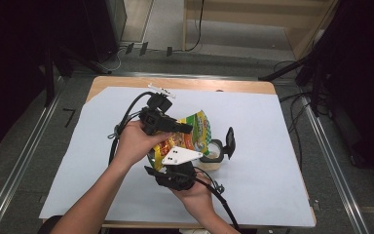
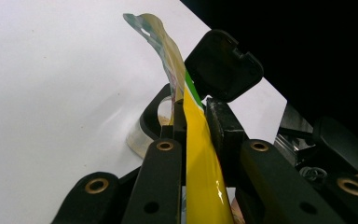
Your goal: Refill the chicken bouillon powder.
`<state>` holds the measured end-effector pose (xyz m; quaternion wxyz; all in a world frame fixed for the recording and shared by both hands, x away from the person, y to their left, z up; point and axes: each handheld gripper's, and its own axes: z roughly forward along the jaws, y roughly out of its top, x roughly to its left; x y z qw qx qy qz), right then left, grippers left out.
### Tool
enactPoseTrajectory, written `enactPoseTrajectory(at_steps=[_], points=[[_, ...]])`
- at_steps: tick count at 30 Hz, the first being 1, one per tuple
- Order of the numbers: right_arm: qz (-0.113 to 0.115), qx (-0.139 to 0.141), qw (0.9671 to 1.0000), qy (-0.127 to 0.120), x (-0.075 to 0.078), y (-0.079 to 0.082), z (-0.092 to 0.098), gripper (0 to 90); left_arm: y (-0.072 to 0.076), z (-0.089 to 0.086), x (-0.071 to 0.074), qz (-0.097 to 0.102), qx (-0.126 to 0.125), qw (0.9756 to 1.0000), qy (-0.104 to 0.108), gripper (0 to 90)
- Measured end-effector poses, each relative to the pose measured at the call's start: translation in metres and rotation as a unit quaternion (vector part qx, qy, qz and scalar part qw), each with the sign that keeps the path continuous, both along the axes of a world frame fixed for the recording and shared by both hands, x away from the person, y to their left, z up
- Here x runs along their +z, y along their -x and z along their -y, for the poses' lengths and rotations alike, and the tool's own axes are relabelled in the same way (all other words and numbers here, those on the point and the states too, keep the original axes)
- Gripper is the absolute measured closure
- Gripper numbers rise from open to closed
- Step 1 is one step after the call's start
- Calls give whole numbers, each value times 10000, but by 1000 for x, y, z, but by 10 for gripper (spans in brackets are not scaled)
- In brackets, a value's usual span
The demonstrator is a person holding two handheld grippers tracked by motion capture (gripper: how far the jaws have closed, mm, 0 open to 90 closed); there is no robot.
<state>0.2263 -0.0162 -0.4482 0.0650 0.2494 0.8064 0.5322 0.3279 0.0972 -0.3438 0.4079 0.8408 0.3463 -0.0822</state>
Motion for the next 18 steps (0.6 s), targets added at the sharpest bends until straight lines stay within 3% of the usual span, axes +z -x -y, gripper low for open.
enactPoseTrajectory(at_steps=[18], points=[[-8,-22,10000,20,1,0,1,684,0,1,0,-9,10,10000,19,831]])
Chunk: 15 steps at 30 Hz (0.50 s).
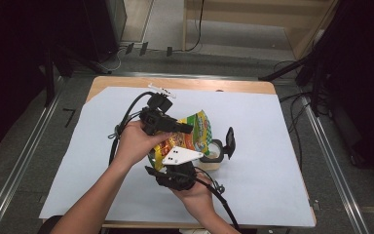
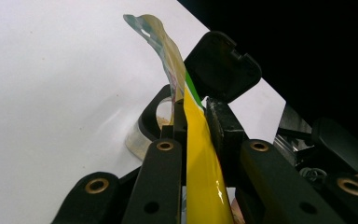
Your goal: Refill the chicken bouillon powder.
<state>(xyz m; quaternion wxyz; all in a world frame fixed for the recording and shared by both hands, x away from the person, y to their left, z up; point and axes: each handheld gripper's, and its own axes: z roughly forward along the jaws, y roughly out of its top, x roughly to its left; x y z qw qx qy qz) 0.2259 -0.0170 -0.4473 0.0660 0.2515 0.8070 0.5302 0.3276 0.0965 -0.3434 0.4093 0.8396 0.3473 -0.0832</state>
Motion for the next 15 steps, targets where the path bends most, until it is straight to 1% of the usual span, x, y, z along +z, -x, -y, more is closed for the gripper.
enactPoseTrajectory(at_steps=[8,13,15], points=[[-8,-12,10000,11,0,0,1,684,-1,1,-1,-14,9,10000,60,830],[-14,4,10000,27,1,0,1,683,-1,1,-2,-13,-5,10000,43,830],[-40,21,10000,33,0,0,1,683,-2,1,-2,3,-20,10000,-4,831]])
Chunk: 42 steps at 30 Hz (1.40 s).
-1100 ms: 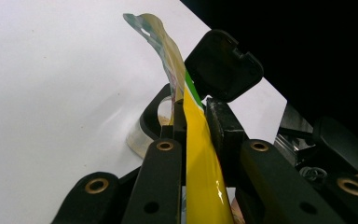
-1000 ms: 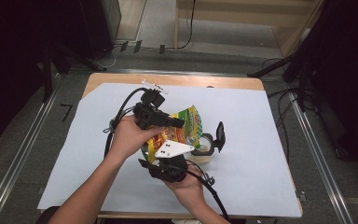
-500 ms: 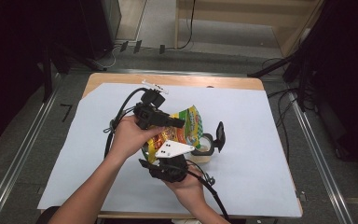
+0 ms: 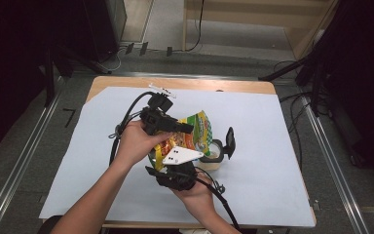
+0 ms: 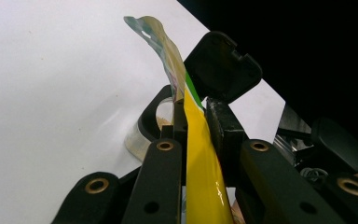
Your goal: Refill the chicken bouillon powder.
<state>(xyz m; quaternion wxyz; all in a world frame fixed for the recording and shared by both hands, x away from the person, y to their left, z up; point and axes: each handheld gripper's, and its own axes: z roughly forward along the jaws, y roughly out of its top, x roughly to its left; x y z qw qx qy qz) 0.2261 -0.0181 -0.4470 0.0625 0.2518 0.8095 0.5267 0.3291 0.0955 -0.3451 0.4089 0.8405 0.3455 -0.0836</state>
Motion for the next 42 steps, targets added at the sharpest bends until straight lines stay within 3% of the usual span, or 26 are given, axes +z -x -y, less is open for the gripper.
enactPoseTrajectory(at_steps=[10,32,42], points=[[-14,0,10000,22,0,0,0,683,0,-1,-1,-30,5,10000,31,833],[-15,2,10000,1,0,0,-2,654,4,2,2,153,45,9999,-53,838],[-12,-37,10000,-27,1,0,-1,689,5,3,3,195,66,9998,-43,835]])
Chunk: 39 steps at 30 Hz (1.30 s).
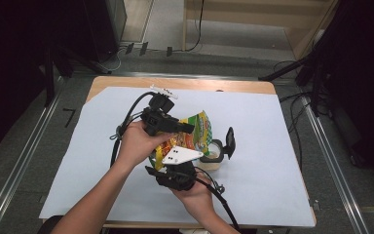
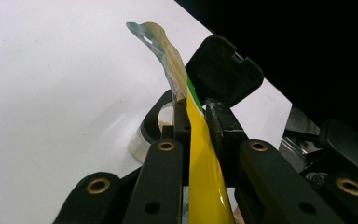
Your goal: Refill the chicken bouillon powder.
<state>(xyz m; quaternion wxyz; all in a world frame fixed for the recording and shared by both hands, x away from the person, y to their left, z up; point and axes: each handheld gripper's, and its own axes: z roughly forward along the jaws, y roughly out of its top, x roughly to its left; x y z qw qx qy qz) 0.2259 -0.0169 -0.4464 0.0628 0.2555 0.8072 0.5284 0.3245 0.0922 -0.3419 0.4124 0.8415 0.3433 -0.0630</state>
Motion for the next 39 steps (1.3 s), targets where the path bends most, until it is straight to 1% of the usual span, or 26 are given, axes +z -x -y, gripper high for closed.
enactPoseTrajectory(at_steps=[4,8,11,13,15,17,22,25,33,39], points=[[-52,-26,10000,-71,1,0,-2,690,0,-1,2,20,19,10000,22,834],[-27,-39,10000,-84,1,0,-2,690,2,0,3,55,19,10000,17,833],[-72,-48,9999,-107,1,0,-1,691,1,1,2,70,31,10000,-9,832],[-93,-58,9999,-107,2,0,-1,692,2,1,3,87,37,10000,26,832],[-64,-70,9999,-95,3,0,-1,692,2,1,4,90,33,9999,63,832],[-61,-70,9999,-87,3,0,-1,692,2,0,4,79,31,9999,56,831],[58,-29,10000,-3,4,1,-2,687,-1,-2,3,-49,16,9999,93,829],[54,-18,10000,10,4,1,-2,685,-2,-1,2,-75,20,9999,77,828],[28,-44,10000,-14,3,-1,-1,685,-3,3,3,-44,-19,10000,7,827],[117,-73,9999,20,3,-1,1,687,-2,5,4,27,-47,10000,30,826]])
